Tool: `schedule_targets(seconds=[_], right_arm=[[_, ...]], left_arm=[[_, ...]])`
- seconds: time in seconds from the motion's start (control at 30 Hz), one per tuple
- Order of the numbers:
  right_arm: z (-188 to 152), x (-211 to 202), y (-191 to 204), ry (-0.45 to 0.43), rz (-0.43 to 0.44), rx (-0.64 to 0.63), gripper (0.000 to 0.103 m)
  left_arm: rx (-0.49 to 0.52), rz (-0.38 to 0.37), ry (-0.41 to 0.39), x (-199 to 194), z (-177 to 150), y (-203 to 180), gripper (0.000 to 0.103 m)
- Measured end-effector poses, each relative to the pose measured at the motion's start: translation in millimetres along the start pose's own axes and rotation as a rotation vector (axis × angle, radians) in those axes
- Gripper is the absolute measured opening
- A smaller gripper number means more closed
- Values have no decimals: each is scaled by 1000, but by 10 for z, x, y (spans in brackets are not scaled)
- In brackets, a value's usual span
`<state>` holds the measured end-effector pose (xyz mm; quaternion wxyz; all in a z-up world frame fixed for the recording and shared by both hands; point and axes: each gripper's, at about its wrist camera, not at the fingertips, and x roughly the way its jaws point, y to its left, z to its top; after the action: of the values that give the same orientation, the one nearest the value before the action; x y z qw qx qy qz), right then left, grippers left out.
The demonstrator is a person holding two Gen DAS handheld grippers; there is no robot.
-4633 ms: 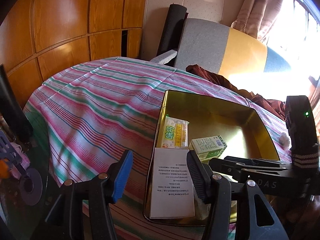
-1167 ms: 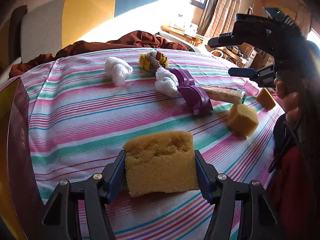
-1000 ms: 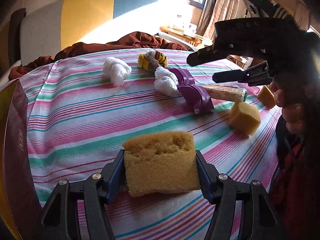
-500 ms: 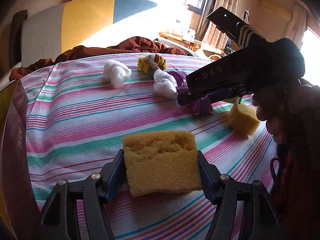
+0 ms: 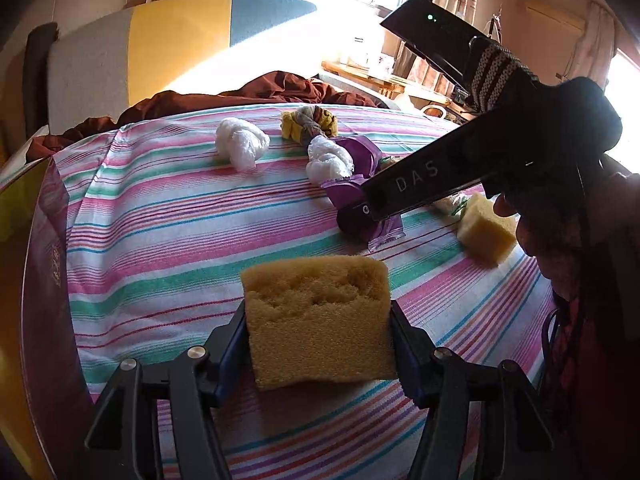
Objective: Organize objects
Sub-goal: 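Grasp the purple packet with the right tool while left holds the sponge, then lower the yellow sponge into the gold tin and open the left tool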
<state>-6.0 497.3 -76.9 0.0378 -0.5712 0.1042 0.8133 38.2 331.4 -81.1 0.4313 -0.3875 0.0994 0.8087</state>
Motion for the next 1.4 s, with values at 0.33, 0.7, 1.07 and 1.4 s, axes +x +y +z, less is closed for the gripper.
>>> schedule_targets(seconds=[0.33, 0.7, 1.07, 1.4], right_arm=[[-7, -4, 178, -6, -29, -102, 36], [-59, -15, 181, -10, -63, -133, 37], [-45, 43, 253, -13, -91, -157, 37], [-18, 96, 346, -14, -96, -158, 37]], left_arm=[[-12, 41, 12, -324, -99, 43, 62], [-143, 72, -87, -1042, 180, 510, 62], [-302, 362, -73, -1701, 261, 1921, 63], [-516, 471, 50, -1631, 148, 3110, 63]])
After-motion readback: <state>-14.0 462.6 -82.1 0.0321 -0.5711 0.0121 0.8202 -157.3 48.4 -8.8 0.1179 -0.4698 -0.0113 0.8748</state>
